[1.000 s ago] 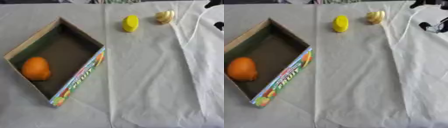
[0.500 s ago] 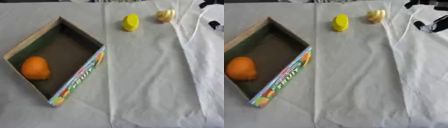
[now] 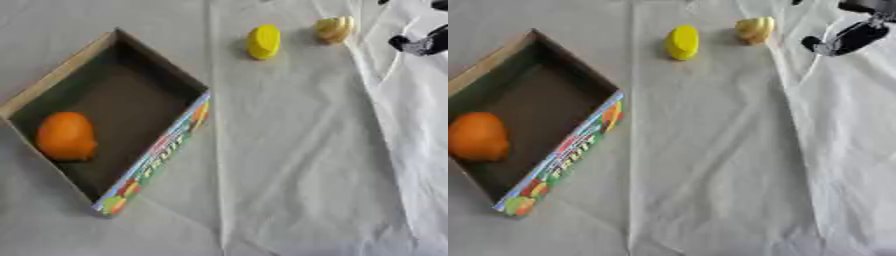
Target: Pick up objects on the table and place them in the box.
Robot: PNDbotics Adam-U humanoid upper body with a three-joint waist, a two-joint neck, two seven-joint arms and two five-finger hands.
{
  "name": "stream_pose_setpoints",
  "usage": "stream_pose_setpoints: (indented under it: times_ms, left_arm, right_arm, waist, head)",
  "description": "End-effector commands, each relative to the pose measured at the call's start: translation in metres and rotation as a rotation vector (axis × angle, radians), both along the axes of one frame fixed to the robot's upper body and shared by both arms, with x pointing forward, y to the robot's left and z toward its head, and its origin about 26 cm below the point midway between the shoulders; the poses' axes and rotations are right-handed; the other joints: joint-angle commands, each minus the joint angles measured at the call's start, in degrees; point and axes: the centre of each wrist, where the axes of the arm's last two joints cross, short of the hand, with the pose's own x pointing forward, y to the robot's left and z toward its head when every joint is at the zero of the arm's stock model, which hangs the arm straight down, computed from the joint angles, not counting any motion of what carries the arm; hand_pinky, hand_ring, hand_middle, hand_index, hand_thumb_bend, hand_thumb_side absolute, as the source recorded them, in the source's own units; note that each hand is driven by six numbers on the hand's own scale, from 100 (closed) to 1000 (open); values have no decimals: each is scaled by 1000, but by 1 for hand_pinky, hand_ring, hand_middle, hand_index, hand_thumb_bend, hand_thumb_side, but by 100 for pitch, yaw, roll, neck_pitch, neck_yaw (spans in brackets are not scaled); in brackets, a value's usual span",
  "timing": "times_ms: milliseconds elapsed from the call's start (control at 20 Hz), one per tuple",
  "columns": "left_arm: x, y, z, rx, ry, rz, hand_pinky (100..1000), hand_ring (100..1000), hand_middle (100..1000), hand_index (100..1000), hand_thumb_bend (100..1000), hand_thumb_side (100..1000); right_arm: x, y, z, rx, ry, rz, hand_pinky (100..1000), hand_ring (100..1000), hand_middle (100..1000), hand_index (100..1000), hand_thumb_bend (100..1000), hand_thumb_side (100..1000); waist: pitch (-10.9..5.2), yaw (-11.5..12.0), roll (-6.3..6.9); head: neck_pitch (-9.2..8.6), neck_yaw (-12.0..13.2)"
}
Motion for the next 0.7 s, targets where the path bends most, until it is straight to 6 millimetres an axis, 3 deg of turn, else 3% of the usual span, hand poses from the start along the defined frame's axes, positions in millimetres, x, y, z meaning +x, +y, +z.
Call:
stream_pose_setpoints:
  times_ms: [50,700]
  left_arm:
    - [-2,-1,10,23,-31,-10,812,790,746,868,100,445]
    - [0,-3,15,37,-54,-22,812,788,746,867,100,474]
  right_arm:
    - [-3,-7,17,-16,-57,-42,944,1000,849,981,250,217]
    - [-4,-13,36,2,-221,-114,948,1000,851,967,326,267]
  waist:
    - [-47,30,-19]
    - [319,207,-96]
  head:
    - [-184,-85]
    - [-680,-331]
